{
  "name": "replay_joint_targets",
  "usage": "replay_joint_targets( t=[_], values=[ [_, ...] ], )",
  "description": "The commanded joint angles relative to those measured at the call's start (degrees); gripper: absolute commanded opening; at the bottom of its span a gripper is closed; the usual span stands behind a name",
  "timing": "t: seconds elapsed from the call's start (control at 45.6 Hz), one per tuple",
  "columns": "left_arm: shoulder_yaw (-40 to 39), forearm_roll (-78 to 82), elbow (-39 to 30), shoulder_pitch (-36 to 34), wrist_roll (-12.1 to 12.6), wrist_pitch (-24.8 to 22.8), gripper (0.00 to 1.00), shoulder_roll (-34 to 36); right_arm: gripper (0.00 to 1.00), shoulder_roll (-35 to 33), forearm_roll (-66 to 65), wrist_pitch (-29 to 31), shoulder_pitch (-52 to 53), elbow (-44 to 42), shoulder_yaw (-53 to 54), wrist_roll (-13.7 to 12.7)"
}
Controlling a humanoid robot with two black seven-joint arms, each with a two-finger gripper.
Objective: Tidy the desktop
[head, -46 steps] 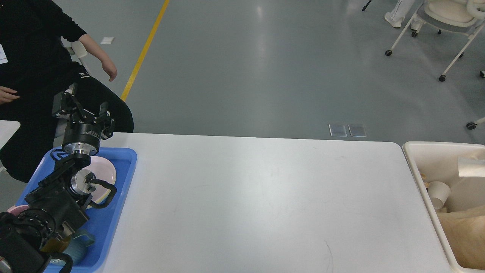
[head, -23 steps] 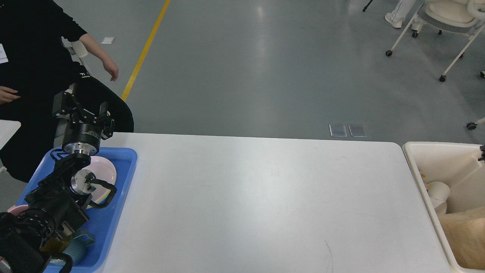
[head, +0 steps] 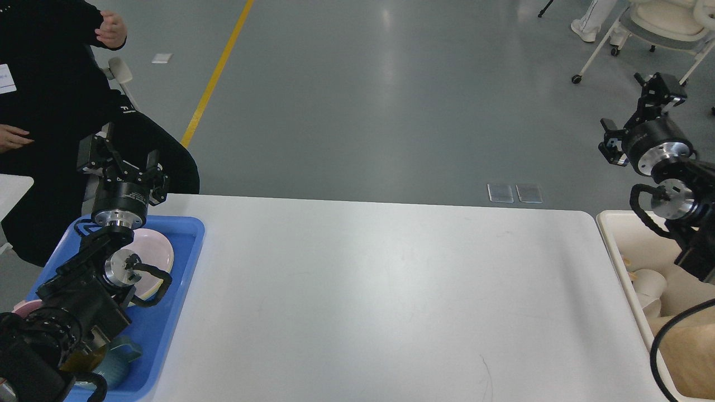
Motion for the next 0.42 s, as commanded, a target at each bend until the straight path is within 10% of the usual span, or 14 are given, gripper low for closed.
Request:
replay_joint_targets(
  t=[0.0,0.395],
  values=[
    [0.00,-0.04,0.00,0.01,0.00,0.00,0.96,0.00,1.00,4.22,0.01,0.01,-1.79,0.67,8.44,1.02],
    [0.00,0.05,0.00,-0.08,0.00,0.00,0.96,0.00,1.00,8.44,-0.17,0.19,-5.84,5.51,14.52,1.46]
  ],
)
